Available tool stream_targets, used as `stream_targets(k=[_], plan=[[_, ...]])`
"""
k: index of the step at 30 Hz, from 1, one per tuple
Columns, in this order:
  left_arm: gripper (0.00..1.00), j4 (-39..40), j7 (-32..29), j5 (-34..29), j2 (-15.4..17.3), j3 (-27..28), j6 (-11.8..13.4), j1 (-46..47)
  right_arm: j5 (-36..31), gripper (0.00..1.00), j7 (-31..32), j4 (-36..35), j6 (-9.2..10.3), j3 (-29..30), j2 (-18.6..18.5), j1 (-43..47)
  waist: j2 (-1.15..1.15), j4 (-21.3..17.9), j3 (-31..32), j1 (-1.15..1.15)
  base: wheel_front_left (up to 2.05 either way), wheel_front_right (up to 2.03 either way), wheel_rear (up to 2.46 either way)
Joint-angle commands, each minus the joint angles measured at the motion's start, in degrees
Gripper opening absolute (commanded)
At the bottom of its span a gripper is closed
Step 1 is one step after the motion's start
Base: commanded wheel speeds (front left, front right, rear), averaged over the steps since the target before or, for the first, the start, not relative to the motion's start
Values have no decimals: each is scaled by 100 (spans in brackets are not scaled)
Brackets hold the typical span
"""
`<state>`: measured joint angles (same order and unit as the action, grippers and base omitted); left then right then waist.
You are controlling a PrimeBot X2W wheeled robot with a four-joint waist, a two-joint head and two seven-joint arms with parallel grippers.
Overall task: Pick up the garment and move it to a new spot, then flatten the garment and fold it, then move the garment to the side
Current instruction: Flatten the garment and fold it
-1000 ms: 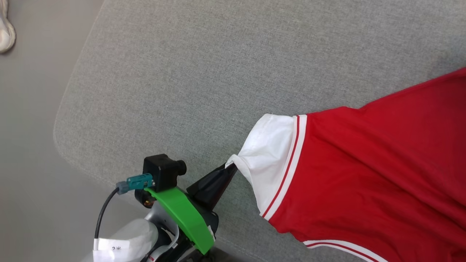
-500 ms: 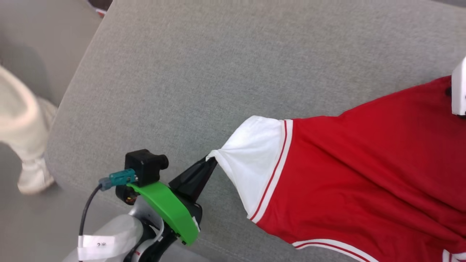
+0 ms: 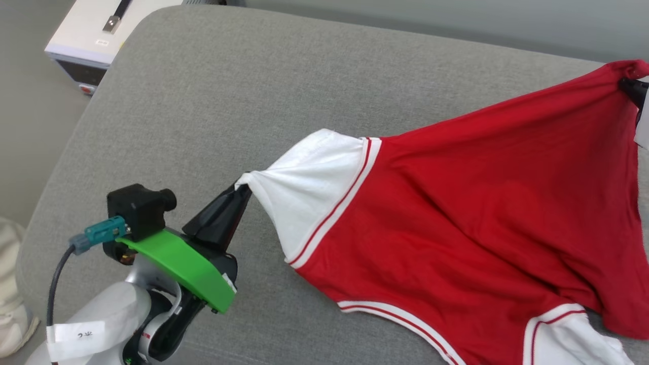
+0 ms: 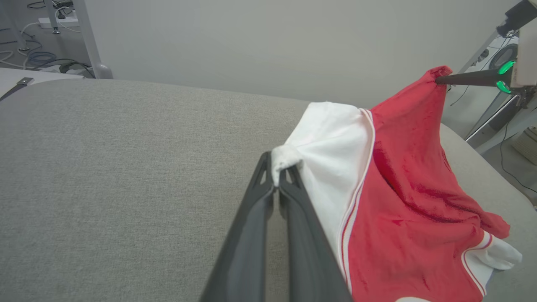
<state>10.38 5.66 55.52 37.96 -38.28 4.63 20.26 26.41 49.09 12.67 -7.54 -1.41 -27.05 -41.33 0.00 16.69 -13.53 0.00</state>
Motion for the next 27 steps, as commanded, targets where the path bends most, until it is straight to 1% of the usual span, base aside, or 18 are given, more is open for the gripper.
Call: stream_targets(k=[1, 8, 9, 14, 20, 27], plan=[[0, 63, 56, -16, 73, 104, 77, 84, 77, 0, -123, -97, 5, -8, -10, 114, 0, -335, 333, 0, 0, 0, 0], [0, 343, 109, -39, 363, 501, 281, 280, 301, 0, -508, -641, 5, -21, -40, 297, 0, -669, 585, 0, 0, 0, 0], [0, 484, 125, -41, 492, 702, 385, 392, 360, 0, -606, -898, 5, -3, -39, 379, 0, -812, 676, 0, 0, 0, 0], [0, 751, 148, -46, 714, 1013, 567, 498, 430, 0, -684, -1343, 5, 114, -11, 531, 0, -1019, 776, 0, 0, 0, 0], [0, 1036, 193, -82, 926, 1349, 732, 677, 470, 0, -730, -1883, 5, 374, 70, 719, 0, -1203, 839, 0, 0, 0, 0], [0, 1311, 333, -197, 1077, 1765, 868, 1098, 420, 0, -825, -2448, 5, 678, 201, 813, 0, -1341, 848, 0, 0, 0, 0]])
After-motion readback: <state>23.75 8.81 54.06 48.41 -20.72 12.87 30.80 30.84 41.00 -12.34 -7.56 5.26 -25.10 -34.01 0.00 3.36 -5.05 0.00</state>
